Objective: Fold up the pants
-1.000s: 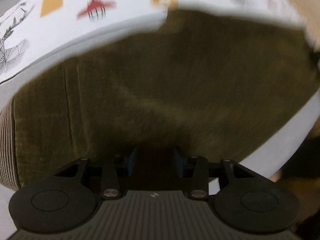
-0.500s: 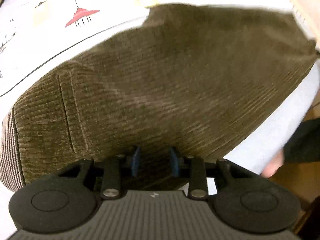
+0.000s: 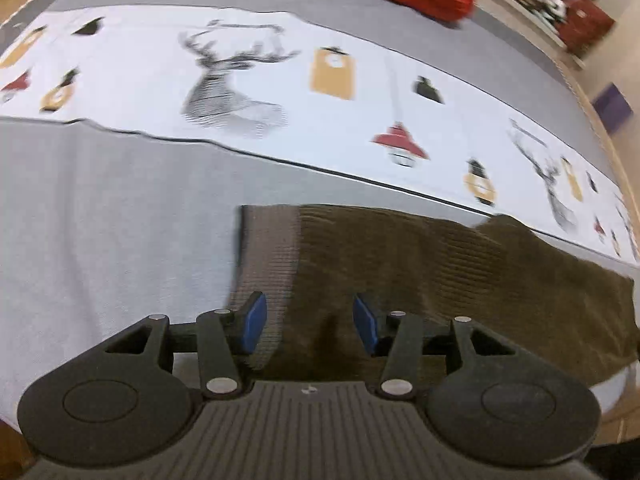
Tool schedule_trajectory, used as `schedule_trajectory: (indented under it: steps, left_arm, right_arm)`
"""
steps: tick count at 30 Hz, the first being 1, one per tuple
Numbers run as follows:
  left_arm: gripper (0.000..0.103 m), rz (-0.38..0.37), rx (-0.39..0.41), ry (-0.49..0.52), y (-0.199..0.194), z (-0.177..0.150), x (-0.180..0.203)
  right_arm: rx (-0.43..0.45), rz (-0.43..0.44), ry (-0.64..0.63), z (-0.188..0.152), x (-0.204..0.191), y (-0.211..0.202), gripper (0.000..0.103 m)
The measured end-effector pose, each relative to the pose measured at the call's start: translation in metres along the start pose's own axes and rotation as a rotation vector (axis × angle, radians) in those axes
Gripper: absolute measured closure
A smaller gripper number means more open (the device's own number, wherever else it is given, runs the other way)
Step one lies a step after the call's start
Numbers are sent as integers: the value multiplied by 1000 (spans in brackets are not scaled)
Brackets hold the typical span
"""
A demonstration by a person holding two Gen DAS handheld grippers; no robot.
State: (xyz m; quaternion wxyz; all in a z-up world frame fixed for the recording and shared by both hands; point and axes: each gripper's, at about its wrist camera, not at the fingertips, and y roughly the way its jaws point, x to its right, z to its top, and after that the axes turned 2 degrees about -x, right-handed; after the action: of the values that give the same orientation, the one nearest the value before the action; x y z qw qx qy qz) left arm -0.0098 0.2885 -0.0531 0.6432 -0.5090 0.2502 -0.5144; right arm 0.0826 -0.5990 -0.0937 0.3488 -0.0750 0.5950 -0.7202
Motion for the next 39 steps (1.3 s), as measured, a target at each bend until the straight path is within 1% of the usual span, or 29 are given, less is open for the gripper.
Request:
schedule_trajectory:
  steps: [2, 4, 7, 9, 11, 13, 15, 16, 17, 18, 19, 20, 21, 23, 26, 27, 28, 29, 30, 31, 32, 33, 34, 36, 37, 38, 39]
  left_arm:
    - [49, 19, 9, -43, -1, 1, -11]
    - [44, 57, 20, -67, -3, 4, -15]
    - [41, 76, 4, -98, -1, 8, -27]
    - [40, 74, -21, -99, 4, 7, -27]
    - [40, 72, -44, -88, 10, 6, -23]
    - [41, 97, -48, -62, 13, 5, -17]
    - [47, 114, -48, -35, 15, 4, -12]
    - [52, 128, -43, -28, 16, 4, -11]
    - [56, 134, -42, -22, 16, 4, -10]
    - [58, 136, -42, -18, 16, 5, -9]
    - [61, 139, -39, -12, 16, 4, -9]
    - [63, 142, -38, -3, 17, 4, -7]
    - [64, 146, -37, 8, 17, 5, -5]
    - [65, 150, -36, 16, 17, 4, -4]
    - [66, 147, -38, 15, 17, 5, -5]
    - [67, 146, -39, 15, 17, 5, -5]
    - [68, 146, -37, 18, 17, 5, -5]
    - [71, 146, -35, 20, 17, 5, -5]
    - [72, 144, -30, 18, 16, 5, -5]
    - [76, 141, -25, 15, 14, 5, -5]
    - [81, 133, -12, 9, 11, 5, -5]
    - [83, 121, 7, -1, 7, 6, -6]
    - [85, 99, 38, -18, -2, 6, -8]
    - [85, 54, 90, -55, -21, 5, -13]
    - [85, 17, 120, -77, -35, 2, -17]
    - [85, -9, 141, -79, -44, -2, -20]
    - [85, -11, 139, -61, -50, -5, -20]
  right_arm:
    - [9, -2, 11, -2, 0, -7, 58]
    - [32, 3, 39, -1, 0, -12, 59]
    - [134, 15, 121, 0, 8, -33, 59]
    - [165, 16, 158, 1, 15, -39, 58]
    - [128, 36, 184, 0, 21, -34, 57]
    - [60, 55, 210, -2, 26, -24, 48]
    - [-8, 90, 228, -4, 28, -14, 47]
    - [-26, 98, 220, -5, 27, -10, 46]
    - [-27, 95, 201, -5, 24, -9, 46]
    - [-19, 84, 175, -5, 20, -9, 44]
    - [-8, 63, 145, -6, 15, -9, 42]
    - [-3, 40, 115, -6, 11, -6, 41]
    - [-8, 24, 96, -6, 10, -3, 42]
    - [-44, -13, 80, -7, 10, 9, 43]
    - [-106, -99, 46, -10, 10, 27, 48]
    - [-110, -113, 41, -11, 9, 28, 60]
    - [-109, -96, 40, -11, 8, 29, 82]
    - [-103, -65, 35, -10, 6, 27, 89]
    - [-87, -58, 21, -10, 2, 24, 94]
    - [-64, -61, -19, -11, -4, 19, 96]
    - [-38, -58, -59, -12, -10, 14, 96]
    - [5, -39, -89, -12, -15, 5, 97]
    - [74, 4, -102, -11, -20, -9, 97]
    - [183, 96, -85, -10, -25, -33, 97]
    - [240, 137, -85, -11, -28, -46, 97]
    - [291, 157, -99, -13, -31, -57, 97]
    - [316, 155, -109, -15, -32, -63, 97]
